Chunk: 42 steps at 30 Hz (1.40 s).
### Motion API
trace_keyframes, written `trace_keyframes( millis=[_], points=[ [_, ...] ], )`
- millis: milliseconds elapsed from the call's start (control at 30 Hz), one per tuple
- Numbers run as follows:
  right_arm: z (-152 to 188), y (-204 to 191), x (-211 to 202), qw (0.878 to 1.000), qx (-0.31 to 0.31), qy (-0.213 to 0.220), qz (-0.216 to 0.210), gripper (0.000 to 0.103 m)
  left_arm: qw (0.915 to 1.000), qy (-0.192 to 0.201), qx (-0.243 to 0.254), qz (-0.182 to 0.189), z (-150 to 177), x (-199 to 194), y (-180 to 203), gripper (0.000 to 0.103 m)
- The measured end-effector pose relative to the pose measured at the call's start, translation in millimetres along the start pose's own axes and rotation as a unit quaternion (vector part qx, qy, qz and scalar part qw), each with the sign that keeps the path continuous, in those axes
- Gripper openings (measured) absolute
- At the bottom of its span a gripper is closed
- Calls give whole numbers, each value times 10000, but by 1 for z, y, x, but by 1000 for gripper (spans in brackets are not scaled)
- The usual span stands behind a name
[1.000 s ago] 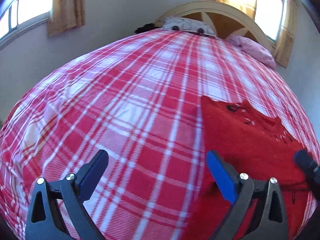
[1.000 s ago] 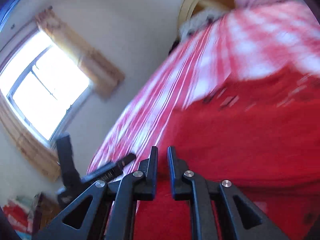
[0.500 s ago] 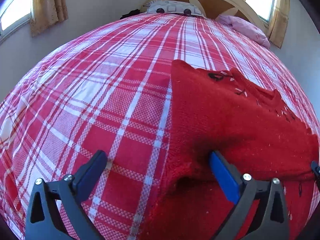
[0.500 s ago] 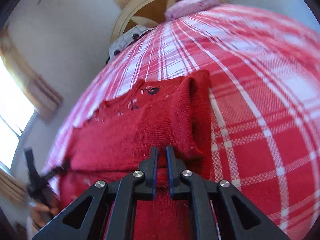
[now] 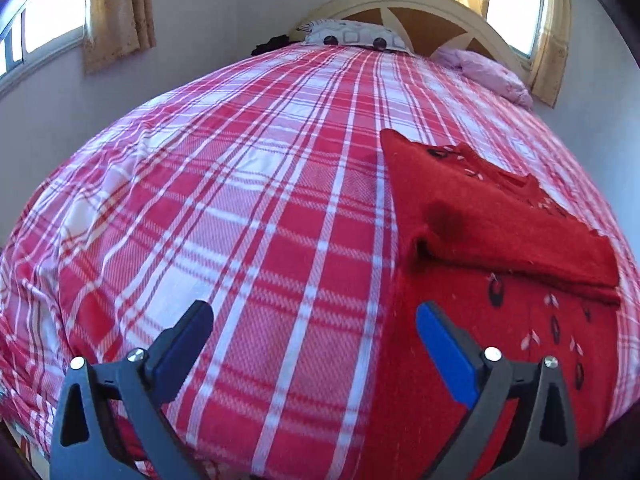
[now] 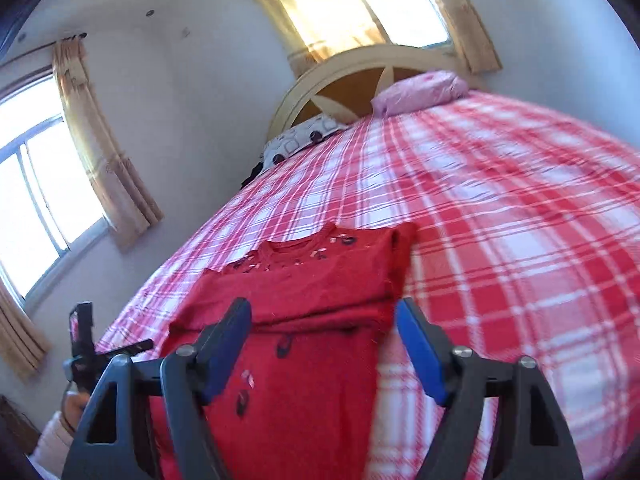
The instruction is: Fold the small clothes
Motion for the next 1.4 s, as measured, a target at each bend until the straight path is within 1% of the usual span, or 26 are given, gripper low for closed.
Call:
trace_keyframes(
  millis=[67,200,300,367,433,467,500,533,567,600,633,700,767,800,833,867,933,967,1000,1067,1167,1233,1400],
  points=[
    [10,7,-14,9998,-13,-82,203,76,9999,45,21,113,5,-6,-1,103],
    [30,25,-29,9989,256,-215,326,75,9994,204,239,175,13,-18,1,103],
    [49,30,-38,9981,399,-339,311,75,9971,253,700,168,17,-26,8,103],
    [61,26,-44,9979,342,-459,316,75,9933,326,1098,143,23,-33,12,103],
    [73,19,-49,9973,251,-627,302,75,9881,305,1481,282,35,-38,18,103],
    [81,13,-52,9964,145,-779,313,75,9838,293,1737,336,45,-42,22,103],
    [87,8,-54,9955,58,-878,342,75,9817,275,1850,370,51,-43,22,103],
    [94,5,-57,9945,-31,-986,356,75,9768,216,2080,462,64,-46,23,103],
    [104,1,-62,9926,-163,-1136,397,75,9741,203,2198,500,72,-49,22,103],
    [111,-2,-65,9911,-273,-1223,457,71,9721,210,2282,507,80,-51,20,103],
    [119,-3,-69,9895,-370,-1307,502,63,9714,191,2310,518,88,-52,15,103],
    [138,-3,-75,9870,-298,-1504,474,57,9752,-106,2090,724,107,-51,5,103],
    [155,1,-78,9856,-24,-1637,418,57,9787,-507,1689,1053,129,-49,-5,103],
    [163,4,-78,9842,81,-1710,445,57,9808,-618,1442,1154,139,-48,-11,103],
    [171,8,-78,9825,199,-1792,471,57,9820,-659,1307,1198,143,-47,-13,103],
    [178,10,-76,9809,358,-1861,445,57,9819,-788,1180,1254,148,-45,-13,103],
    [188,10,-72,9777,653,-1970,316,57,9794,-953,1238,1282,151,-44,-4,103],
    [193,10,-70,9759,748,-2028,286,57,9799,-879,1246,1289,148,-47,0,103],
    [196,11,-67,9749,745,-2073,320,57,9801,-785,1280,1299,147,-51,5,103],
    [203,10,-64,9729,728,-2166,343,57,9785,-743,1432,1286,153,-54,12,103],
    [212,8,-60,9700,814,-2272,291,57,9743,-814,1770,1132,167,-52,24,103],
    [216,7,-58,9691,774,-2323,310,57,9721,-895,1862,1111,173,-50,29,103],
    [205,4,-58,9747,540,-2123,442,57,9684,-1213,1768,1273,190,-44,42,103]
  ],
)
Point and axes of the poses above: each gripper's, at about its wrist camera, not at the fingertips, and x roughly the way its jaws point, y to its right, z to its underside, the point moved 9 cm from there along x, roughly the way its jaws point, and after that the axes turned 9 degrees about -z, right-handed, at the moved point
